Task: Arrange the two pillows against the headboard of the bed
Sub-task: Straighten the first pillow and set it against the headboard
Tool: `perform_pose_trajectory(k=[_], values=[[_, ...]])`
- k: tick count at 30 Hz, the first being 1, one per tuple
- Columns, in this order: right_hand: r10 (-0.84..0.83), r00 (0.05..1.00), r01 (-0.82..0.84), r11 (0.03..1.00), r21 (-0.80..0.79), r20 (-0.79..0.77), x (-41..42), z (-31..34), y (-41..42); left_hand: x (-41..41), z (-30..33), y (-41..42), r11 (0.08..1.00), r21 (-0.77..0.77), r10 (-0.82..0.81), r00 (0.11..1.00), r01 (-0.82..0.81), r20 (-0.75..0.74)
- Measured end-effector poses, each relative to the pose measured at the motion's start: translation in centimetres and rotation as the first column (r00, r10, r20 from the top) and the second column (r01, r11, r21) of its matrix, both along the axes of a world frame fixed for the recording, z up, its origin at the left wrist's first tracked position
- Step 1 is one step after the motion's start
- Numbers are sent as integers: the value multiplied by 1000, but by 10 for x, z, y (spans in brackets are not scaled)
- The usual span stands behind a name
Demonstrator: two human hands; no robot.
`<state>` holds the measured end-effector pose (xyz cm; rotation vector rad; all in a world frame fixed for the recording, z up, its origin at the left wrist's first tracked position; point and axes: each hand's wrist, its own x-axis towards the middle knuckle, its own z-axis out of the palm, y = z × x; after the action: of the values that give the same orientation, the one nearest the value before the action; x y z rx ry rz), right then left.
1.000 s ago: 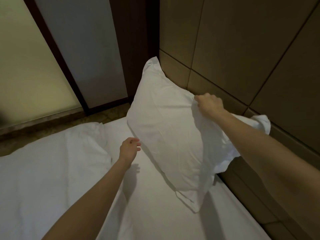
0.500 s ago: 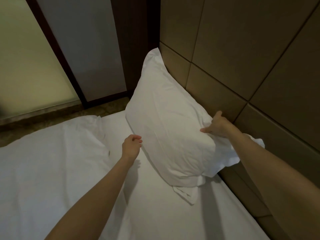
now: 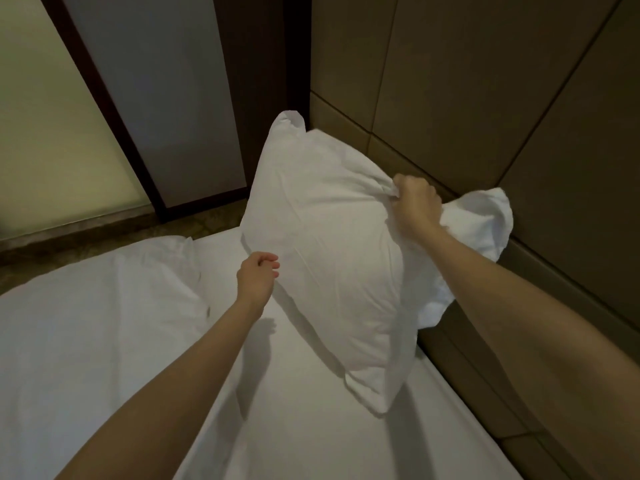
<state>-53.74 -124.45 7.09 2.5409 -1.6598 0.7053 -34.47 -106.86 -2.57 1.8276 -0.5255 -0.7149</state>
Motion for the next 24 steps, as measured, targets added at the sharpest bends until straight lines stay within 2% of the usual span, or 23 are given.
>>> perform_pose_trajectory(k=[2, 7, 9, 11, 13, 14, 15, 18, 21, 24], values=[[-15, 996, 9, 998, -67, -92, -5, -6, 3, 0, 1, 1, 1000, 19, -8, 1000, 8, -15], [-70, 944, 59, 997, -46, -323, -45, -40, 15, -7, -4, 8, 995, 80, -49, 998, 53, -47], [-85, 916, 53, 994, -91, -393, -54, -48, 23, -10, 1, 8, 996, 78, -49, 998, 52, -42], [-33, 903, -26, 991, -132, -429, -58, -48, 30, -12, 11, 10, 995, 75, -71, 997, 72, -26], [144, 816, -197, 980, -35, -560, -69, -49, 37, -14, 22, 16, 989, 84, -119, 993, 118, 1], [199, 761, -213, 976, 53, -618, -76, -50, 42, -14, 29, 21, 985, 99, -146, 989, 143, 19], [204, 740, -147, 979, 142, -641, -83, -50, 46, -14, 36, 27, 979, 120, -170, 985, 165, 34], [122, 763, 111, 943, 314, -635, -95, -35, 65, -12, 56, 53, 969, 157, -199, 979, 191, 41], [154, 810, 8, 962, 272, -566, -91, -13, 92, -12, 76, 81, 972, 148, -191, 981, 185, 26], [183, 890, -96, 971, 219, -418, -83, 10, 128, -17, 98, 112, 976, 127, -183, 982, 176, 41]])
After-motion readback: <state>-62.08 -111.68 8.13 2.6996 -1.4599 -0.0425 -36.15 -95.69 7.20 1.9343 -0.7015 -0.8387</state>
